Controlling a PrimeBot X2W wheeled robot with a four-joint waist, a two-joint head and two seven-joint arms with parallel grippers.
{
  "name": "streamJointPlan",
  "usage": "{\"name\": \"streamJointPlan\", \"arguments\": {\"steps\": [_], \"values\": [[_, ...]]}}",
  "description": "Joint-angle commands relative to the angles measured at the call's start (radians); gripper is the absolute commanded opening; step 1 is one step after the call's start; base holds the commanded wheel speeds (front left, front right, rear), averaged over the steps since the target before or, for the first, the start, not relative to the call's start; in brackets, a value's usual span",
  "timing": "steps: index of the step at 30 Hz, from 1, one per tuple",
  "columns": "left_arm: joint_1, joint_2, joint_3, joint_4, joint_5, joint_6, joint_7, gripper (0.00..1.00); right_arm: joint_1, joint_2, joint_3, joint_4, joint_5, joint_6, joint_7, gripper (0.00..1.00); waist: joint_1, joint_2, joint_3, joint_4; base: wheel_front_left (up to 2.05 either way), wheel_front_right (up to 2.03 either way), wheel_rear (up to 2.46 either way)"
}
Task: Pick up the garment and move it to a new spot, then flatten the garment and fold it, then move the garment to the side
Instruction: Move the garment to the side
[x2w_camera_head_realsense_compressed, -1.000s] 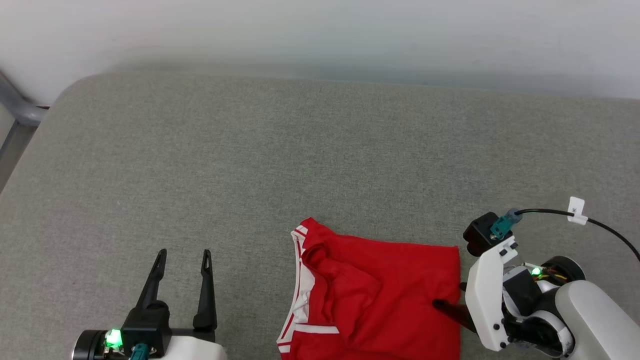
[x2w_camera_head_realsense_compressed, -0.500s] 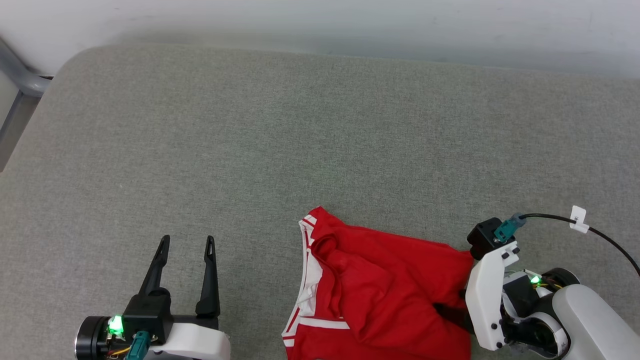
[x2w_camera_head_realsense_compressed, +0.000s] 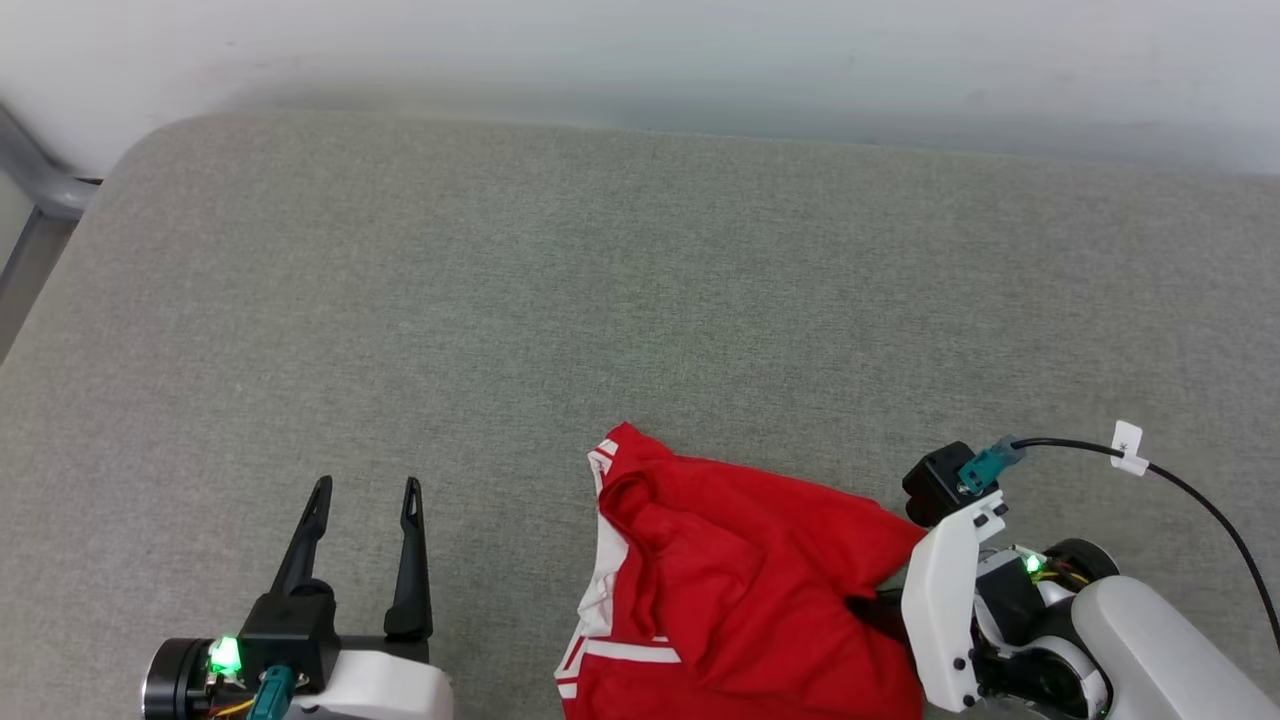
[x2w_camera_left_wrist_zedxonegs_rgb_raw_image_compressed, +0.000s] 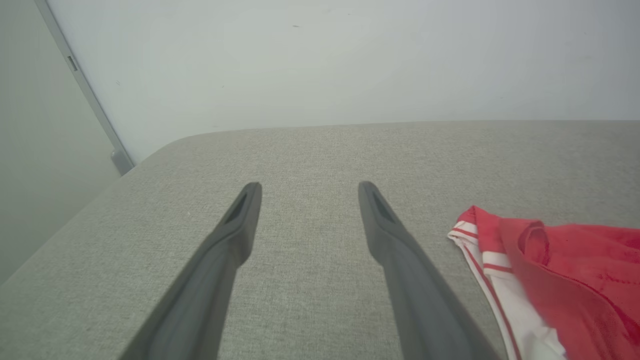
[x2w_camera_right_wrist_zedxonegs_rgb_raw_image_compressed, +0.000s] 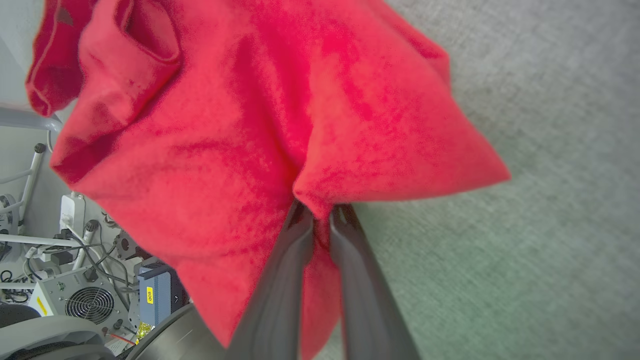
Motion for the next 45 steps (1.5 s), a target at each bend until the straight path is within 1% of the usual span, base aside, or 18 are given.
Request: {"name": "streamJointPlan", "arguments": {"steps": [1,5,8,14,15,17,22,26,31,35,38,39,43,45], "values": [[0.011,-0.002,0.002,-0.003,0.002,0.003,-0.002,1.00,-0.013,-0.009,0.007,-0.020,0.002,0.002,-0.014,0.00,0.0000,0.0000,-0.006,-0.007,0.00,0.00,0.00],[0.022,-0.001,0.009,-0.010,0.004,0.007,-0.002,1.00,-0.017,-0.051,0.018,-0.063,-0.010,0.001,-0.034,0.00,0.0000,0.0000,-0.015,-0.035,0.00,0.00,0.00],[0.034,0.002,0.018,-0.015,0.002,0.008,-0.002,1.00,-0.019,-0.081,0.022,-0.082,-0.007,0.001,-0.045,0.00,0.0000,0.0000,-0.016,-0.073,0.00,0.00,0.00],[0.024,0.009,0.027,-0.027,0.004,0.007,-0.002,1.00,-0.049,-0.135,0.026,-0.104,-0.043,0.001,-0.079,0.00,0.0000,0.0000,0.003,-0.171,0.00,0.00,0.00],[0.019,0.016,0.040,-0.039,0.004,0.012,-0.002,1.00,-0.075,-0.160,0.033,-0.117,-0.066,0.001,-0.096,0.00,0.0000,0.0000,0.020,-0.230,0.00,0.00,0.00],[0.018,0.016,0.043,-0.048,0.009,0.019,-0.002,1.00,-0.092,-0.174,0.028,-0.118,-0.077,0.001,-0.111,0.00,0.0000,0.0000,0.033,-0.267,0.00,0.00,0.00],[0.002,0.026,0.056,-0.066,0.014,0.027,-0.002,1.00,-0.135,-0.203,0.000,-0.106,-0.097,0.001,-0.155,0.00,0.0000,0.0000,0.065,-0.336,0.00,0.00,0.00],[-0.009,0.035,0.062,-0.084,0.019,0.034,-0.002,1.00,-0.177,-0.222,-0.031,-0.091,-0.116,0.001,-0.187,0.00,0.0000,0.0000,0.094,-0.373,0.00,0.00,0.00],[-0.039,0.053,0.067,-0.109,0.020,0.030,-0.002,1.00,-0.245,-0.228,-0.088,-0.049,-0.147,0.001,-0.217,0.00,0.0000,0.0000,0.147,-0.390,0.00,0.00,0.00],[-0.076,0.069,0.064,-0.130,0.025,0.023,-0.002,1.00,-0.299,-0.251,-0.154,0.000,-0.180,0.001,-0.233,0.00,0.0000,0.0000,0.205,-0.378,0.00,0.00,0.00],[-0.107,0.082,0.062,-0.150,0.028,0.020,-0.002,1.00,-0.332,-0.272,-0.233,0.049,-0.201,0.001,-0.239,0.00,0.0000,0.0000,0.256,-0.361,0.00,0.00,0.00],[-0.107,0.082,0.062,-0.150,0.028,0.020,-0.002,1.00,-0.332,-0.272,-0.233,0.049,-0.201,0.001,-0.239,0.00,0.0000,0.0000,0.256,-0.361,0.00,0.00,0.00],[-0.143,0.097,0.062,-0.177,0.032,0.024,-0.002,1.00,-0.358,-0.309,-0.331,0.101,-0.247,0.001,-0.236,0.00,0.0000,0.0000,0.326,-0.339,0.00,0.00,0.00],[-0.161,0.100,0.060,-0.188,0.030,0.022,-0.002,1.00,-0.372,-0.338,-0.373,0.127,-0.270,0.001,-0.236,0.00,0.0000,0.0000,0.357,-0.328,0.00,0.00,0.00]]}}
